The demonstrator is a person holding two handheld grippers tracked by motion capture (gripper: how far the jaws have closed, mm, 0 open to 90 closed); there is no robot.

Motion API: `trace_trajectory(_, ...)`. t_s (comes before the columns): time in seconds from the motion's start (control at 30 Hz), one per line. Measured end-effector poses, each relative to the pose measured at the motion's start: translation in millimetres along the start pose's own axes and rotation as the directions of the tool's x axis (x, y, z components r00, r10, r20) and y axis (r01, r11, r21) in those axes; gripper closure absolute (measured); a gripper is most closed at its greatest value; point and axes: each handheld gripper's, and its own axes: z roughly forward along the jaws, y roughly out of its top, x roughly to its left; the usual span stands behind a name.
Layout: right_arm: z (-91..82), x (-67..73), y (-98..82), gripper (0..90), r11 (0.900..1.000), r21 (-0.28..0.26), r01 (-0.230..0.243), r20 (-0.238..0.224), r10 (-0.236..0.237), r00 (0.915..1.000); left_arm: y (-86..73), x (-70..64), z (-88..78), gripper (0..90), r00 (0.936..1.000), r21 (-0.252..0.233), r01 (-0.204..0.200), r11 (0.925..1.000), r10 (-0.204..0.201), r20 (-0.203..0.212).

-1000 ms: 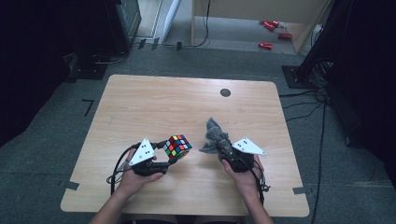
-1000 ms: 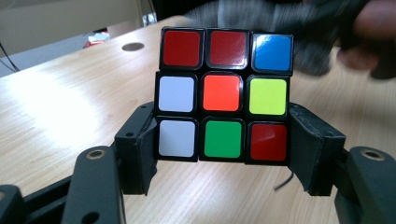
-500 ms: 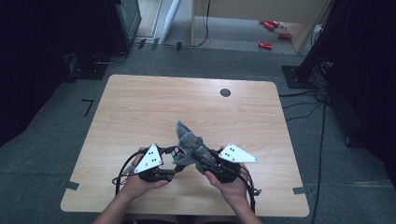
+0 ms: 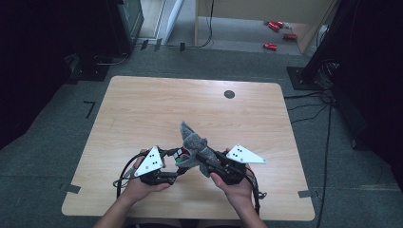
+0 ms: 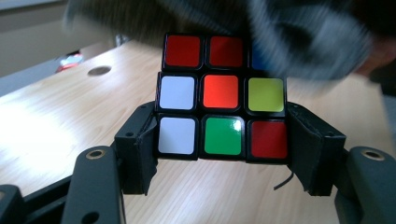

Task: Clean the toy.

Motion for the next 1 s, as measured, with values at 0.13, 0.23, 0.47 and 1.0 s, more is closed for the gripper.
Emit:
trace_trajectory(0.13,3.7,-16.4,-8.8,66.1,0.998,0.041,-0.044,0.077,0.041,0.9962,0.7,3.0,-4.9,34.7,0.9998,-0.025,0.017,0.9995,-0.017,-0.005)
trace_trajectory(0.23,2.6,-32.8,-16.7,66.2,0.993,0.073,-0.094,0.145,0.083,0.9860,2.0,7.6,-8.7,34.6,0.9990,-0.047,0.041,0.9980,-0.042,-0.015)
trace_trajectory(0.47,13.8,-30.5,-22.4,66.8,0.989,0.131,-0.070,0.041,0.066,0.9970,0.1,12.3,-11.7,34.6,0.9976,-0.057,0.066,0.9962,-0.067,-0.016)
trace_trajectory(1.0,5.1,-31.1,-15.6,67.3,0.991,0.103,-0.083,0.043,0.079,0.9960,-1.1,11.5,-9.6,34.7,0.9971,-0.022,0.032,0.9992,-0.033,-0.068)
